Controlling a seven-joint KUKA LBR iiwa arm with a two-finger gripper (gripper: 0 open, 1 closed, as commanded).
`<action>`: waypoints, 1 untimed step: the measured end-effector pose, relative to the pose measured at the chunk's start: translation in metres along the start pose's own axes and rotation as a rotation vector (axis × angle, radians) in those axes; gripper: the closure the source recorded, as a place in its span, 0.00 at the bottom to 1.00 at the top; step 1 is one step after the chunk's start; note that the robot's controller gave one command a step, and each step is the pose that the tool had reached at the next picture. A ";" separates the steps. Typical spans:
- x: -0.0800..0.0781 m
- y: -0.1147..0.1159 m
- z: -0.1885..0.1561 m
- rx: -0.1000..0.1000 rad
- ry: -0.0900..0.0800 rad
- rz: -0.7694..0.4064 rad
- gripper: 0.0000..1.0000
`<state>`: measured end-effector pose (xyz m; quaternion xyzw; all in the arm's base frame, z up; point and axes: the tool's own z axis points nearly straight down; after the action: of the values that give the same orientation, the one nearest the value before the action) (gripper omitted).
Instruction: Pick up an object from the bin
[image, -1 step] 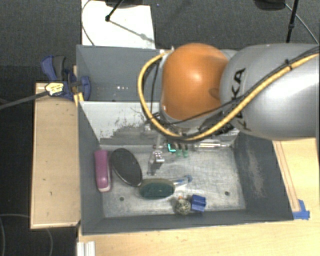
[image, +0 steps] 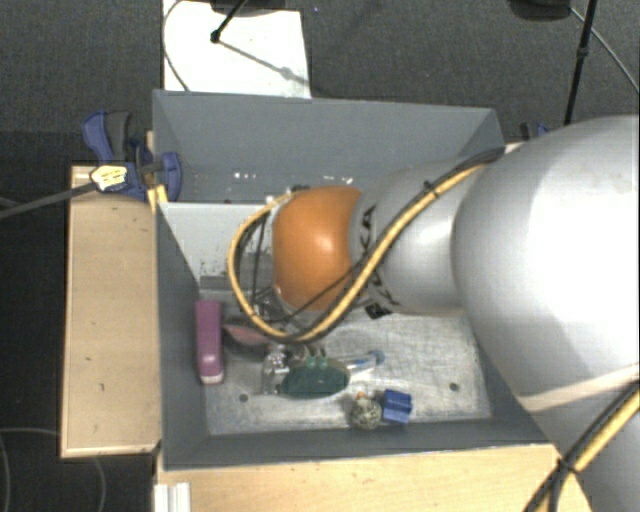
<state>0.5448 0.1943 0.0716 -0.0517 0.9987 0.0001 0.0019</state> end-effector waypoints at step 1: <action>0.000 -0.003 -0.002 0.003 0.001 0.009 1.00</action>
Offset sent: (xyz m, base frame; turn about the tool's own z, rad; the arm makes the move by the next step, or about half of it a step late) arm 0.0000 0.0000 0.0000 0.0000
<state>0.5452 0.1917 0.0740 -0.0471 0.9989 -0.0014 0.0016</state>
